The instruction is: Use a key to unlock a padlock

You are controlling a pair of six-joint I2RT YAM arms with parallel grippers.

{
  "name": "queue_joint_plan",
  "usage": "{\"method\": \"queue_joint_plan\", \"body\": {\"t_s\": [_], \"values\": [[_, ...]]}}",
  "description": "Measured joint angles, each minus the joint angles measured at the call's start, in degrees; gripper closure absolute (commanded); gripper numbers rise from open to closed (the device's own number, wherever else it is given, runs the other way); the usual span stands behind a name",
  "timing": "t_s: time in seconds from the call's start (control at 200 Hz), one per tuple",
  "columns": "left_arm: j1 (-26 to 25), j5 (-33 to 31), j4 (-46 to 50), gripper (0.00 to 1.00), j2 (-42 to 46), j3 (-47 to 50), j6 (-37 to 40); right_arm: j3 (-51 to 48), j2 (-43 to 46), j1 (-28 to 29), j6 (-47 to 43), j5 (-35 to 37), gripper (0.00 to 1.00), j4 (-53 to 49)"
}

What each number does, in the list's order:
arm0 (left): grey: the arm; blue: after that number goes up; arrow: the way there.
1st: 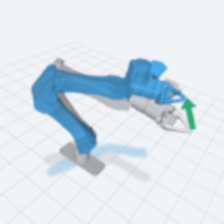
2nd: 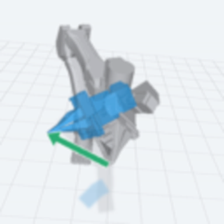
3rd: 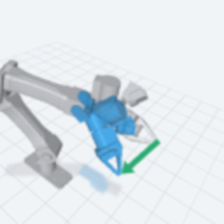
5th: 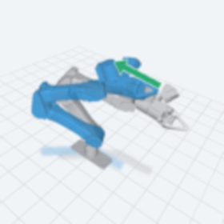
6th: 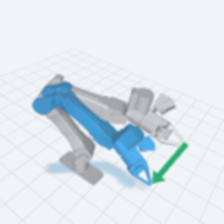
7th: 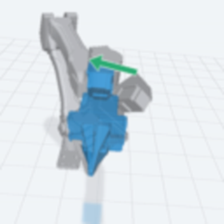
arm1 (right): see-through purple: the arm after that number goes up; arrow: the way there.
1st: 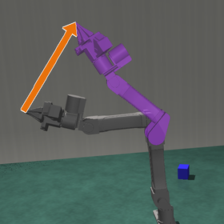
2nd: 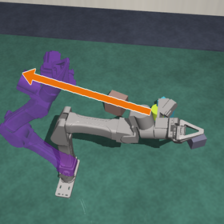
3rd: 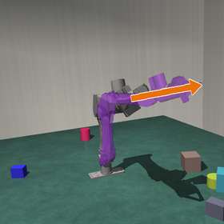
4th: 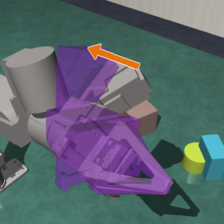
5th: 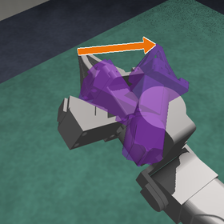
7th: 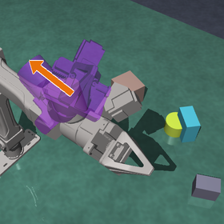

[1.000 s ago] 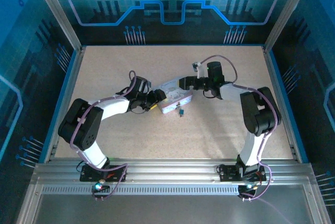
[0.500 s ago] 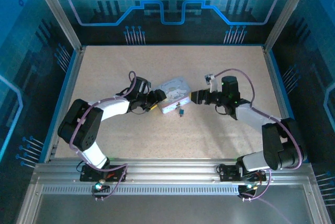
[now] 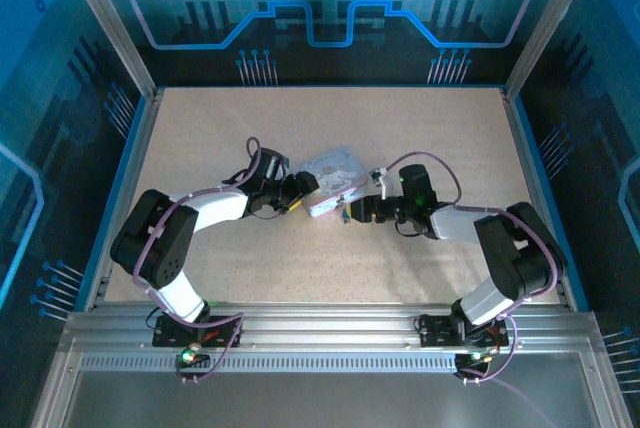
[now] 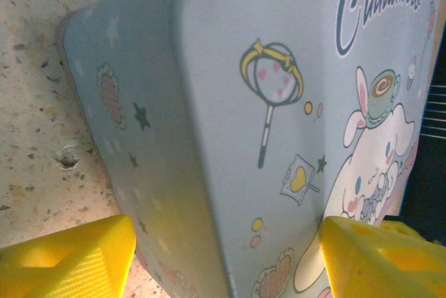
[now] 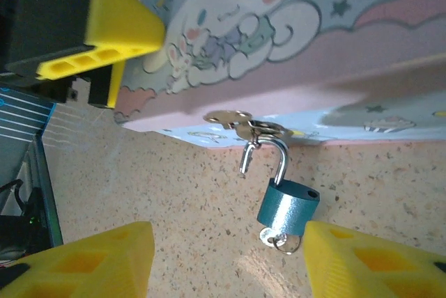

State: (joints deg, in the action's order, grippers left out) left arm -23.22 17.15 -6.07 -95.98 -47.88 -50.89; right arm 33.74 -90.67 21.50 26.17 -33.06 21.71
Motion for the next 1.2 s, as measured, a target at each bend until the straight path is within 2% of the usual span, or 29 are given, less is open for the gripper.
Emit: {"method": "queue_joint_plan", "body": {"t_s": [0.305,1.201], "values": [[-0.2,0.0,-0.3,0.29,0.0,0.0,-0.2,2.5,-5.6,0.2,0.3,0.0,0.54,3.1],[-0.3,0.0,-0.3,0.29,0.0,0.0,-0.2,6.7,-12.0,0.7,0.8,-0.7,0.65,4.2]]}}
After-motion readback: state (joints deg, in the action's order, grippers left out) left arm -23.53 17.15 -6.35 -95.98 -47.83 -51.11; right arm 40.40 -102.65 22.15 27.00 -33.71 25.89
